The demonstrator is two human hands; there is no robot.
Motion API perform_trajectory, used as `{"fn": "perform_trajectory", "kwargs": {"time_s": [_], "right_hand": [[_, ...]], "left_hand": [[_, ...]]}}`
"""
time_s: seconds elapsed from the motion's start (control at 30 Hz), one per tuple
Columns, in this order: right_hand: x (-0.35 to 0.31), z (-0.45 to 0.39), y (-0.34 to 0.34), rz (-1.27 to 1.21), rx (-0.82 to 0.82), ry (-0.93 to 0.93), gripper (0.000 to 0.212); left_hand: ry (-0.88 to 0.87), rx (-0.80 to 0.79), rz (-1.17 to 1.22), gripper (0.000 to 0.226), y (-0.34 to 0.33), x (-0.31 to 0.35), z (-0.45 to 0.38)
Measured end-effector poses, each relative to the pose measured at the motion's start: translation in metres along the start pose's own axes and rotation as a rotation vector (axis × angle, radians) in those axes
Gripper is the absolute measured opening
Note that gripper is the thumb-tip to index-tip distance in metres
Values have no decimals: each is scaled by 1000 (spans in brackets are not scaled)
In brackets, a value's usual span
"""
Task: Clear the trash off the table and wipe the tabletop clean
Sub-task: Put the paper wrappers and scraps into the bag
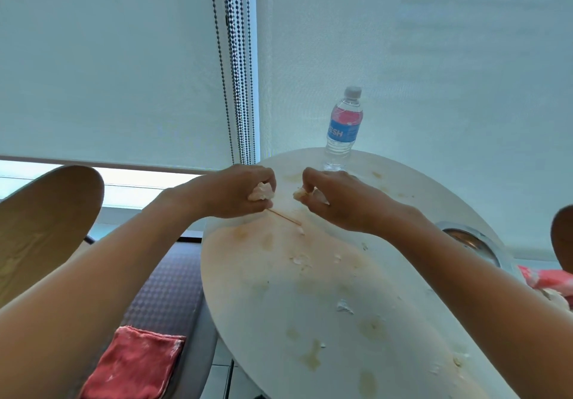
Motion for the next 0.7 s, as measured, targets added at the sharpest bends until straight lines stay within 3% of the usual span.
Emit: {"fn": "perform_trajectory", "kwargs": {"time_s": [0.33, 0.7], "right_hand": [[13, 15, 14, -16, 53, -53, 28], [18, 26, 19, -6, 65, -69, 25]], "left_hand": [[-94, -93, -1, 15, -12, 11, -7], [-70, -239, -105, 13, -25, 7, -6]]}}
Point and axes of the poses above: each hand's wrist, its own z-axis away from the middle knuckle, its own y-axis out of the back of the hand, x = y × z, the point moved 8 cm from there along -z, towards the middle knuckle, and after that the axes turned 14 degrees about x, right-handed, at the moved point
